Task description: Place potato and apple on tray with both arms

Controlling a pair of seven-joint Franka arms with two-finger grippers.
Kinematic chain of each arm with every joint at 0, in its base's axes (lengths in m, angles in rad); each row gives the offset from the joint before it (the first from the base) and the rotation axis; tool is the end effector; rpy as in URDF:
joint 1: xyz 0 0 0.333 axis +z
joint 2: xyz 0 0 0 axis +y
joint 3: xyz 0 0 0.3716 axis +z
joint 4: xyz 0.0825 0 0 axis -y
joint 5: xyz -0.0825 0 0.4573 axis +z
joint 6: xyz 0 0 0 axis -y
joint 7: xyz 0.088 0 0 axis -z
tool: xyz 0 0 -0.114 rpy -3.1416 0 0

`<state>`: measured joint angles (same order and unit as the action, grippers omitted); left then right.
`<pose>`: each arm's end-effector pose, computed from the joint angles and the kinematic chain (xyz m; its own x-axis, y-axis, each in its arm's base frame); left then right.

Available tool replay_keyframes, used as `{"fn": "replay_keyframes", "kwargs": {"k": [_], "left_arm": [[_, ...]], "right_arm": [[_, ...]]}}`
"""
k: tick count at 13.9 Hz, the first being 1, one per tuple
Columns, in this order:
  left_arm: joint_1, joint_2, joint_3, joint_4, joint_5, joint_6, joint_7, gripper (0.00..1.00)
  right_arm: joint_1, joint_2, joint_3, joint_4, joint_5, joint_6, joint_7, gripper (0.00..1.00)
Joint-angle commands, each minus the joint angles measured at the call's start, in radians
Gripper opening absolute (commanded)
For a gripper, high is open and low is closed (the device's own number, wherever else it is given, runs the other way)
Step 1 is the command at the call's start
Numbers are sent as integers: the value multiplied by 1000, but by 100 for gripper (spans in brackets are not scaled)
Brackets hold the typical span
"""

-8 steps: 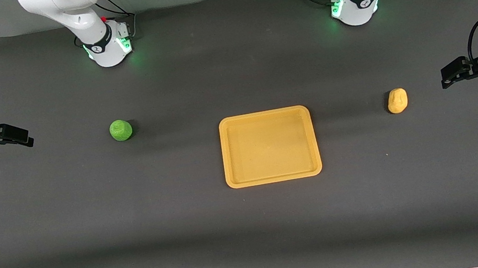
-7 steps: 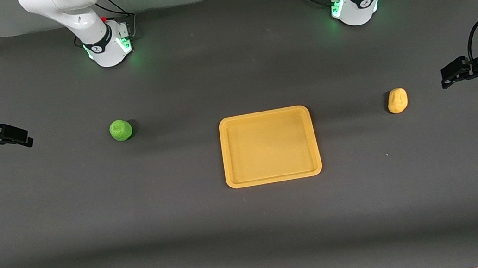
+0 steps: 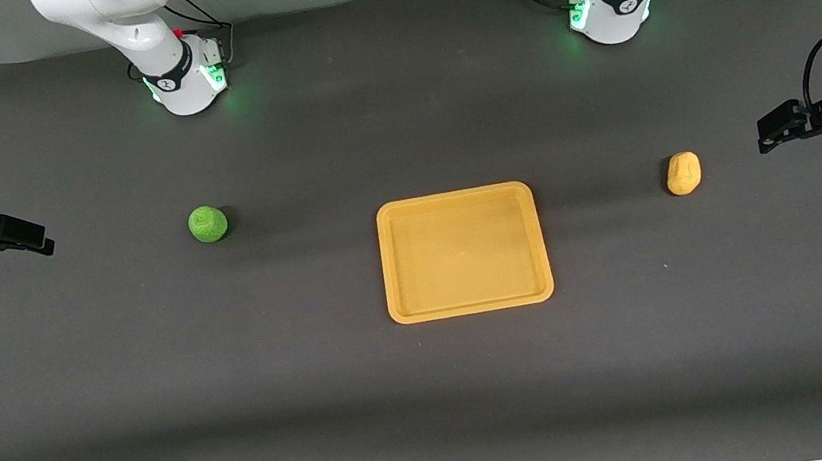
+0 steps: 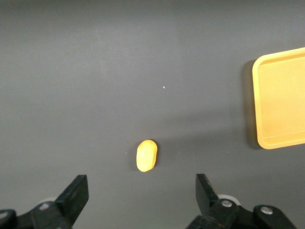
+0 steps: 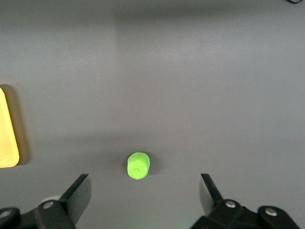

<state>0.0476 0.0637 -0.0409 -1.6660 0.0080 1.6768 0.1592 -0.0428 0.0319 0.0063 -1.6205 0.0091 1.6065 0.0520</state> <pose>0.6524 0.0059 0.5892 0.9868 -0.1528 -0.0530 -0.1529 -0.9882 0.0032 0.6391 -0.0224 0.6288 0.9950 -0.0887 -0.0463 -0.0891 -0.9960 -0.0069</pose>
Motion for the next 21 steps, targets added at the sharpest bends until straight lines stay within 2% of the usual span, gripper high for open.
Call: {"fn": "replay_keyframes", "kwargs": {"k": [1, 3, 6, 9, 13, 16, 19, 20, 21], "left_arm": [[5, -10, 3, -102, 18, 81, 20, 100], [5, 19, 4, -180, 47, 179, 31, 100], [17, 47, 4, -372, 56, 420, 34, 100], [31, 115, 6, -449, 58, 448, 45, 92], [40, 260, 4, -431, 52, 449, 138, 94], [77, 294, 3, -452, 40, 422, 192, 94], [77, 347, 3, -460, 29, 431, 201, 92], [77, 350, 3, -459, 9, 431, 201, 87], [75, 349, 3, -459, -5, 419, 200, 78]], "right_arm": [[1, 20, -3, 34, 22, -22, -21, 100], [11, 10, -3, 12, 22, -13, -21, 100], [14, -12, -3, -36, 23, -10, -14, 100], [64, -160, 0, -250, 25, 68, 14, 100], [119, -366, 0, -540, 34, 167, 58, 100], [165, -515, -2, -734, 34, 240, 98, 100], [169, -581, -2, -814, 34, 251, 97, 100], [167, -578, -2, -817, 32, 253, 97, 100], [169, -572, -2, -822, 34, 268, 97, 100]]}}
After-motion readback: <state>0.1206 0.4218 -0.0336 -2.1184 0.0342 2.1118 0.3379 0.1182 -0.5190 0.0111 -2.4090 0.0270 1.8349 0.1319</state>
